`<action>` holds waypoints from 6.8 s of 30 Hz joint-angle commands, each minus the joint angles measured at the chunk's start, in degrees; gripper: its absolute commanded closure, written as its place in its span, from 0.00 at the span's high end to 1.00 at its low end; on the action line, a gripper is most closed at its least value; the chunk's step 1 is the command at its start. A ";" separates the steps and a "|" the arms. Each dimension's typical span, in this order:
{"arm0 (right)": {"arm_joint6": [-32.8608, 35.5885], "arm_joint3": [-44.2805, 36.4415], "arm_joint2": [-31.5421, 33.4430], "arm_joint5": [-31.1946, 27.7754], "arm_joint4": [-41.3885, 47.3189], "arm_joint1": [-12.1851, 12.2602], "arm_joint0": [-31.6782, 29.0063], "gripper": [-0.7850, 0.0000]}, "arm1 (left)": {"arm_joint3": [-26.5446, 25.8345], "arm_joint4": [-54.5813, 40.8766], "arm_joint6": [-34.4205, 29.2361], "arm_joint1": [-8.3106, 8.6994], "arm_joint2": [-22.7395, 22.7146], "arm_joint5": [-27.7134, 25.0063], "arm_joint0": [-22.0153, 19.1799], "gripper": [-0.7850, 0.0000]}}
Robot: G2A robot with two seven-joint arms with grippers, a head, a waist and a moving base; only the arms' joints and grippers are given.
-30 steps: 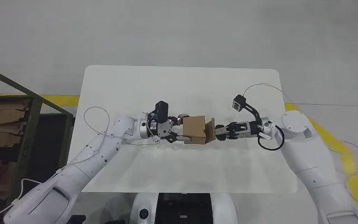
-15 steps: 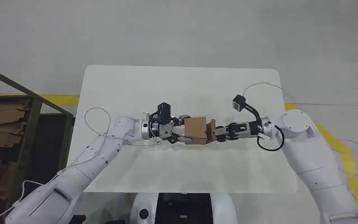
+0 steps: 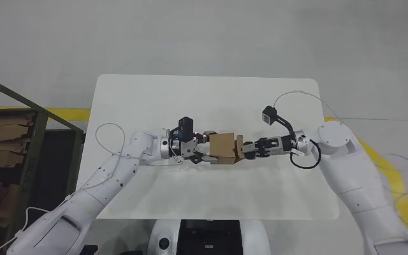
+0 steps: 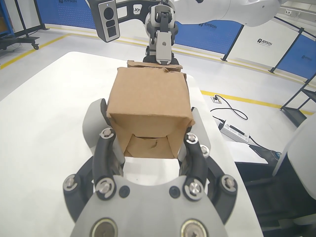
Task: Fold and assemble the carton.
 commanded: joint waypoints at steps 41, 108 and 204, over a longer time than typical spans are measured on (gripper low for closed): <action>-3.94 -4.33 -1.98 5.24 1.50 0.02 0.67 0.13 | 1.13 -1.01 -0.96 -0.44 -0.02 -0.64 -0.57 0.72; -4.71 -4.05 -2.31 5.00 3.14 0.06 -0.05 0.00 | 1.64 -1.89 -1.56 -0.53 0.48 -0.64 -1.05 0.73; -4.71 -4.05 -2.31 5.00 3.14 0.06 -0.05 0.00 | 1.64 -1.89 -1.56 -0.53 0.48 -0.64 -1.05 0.73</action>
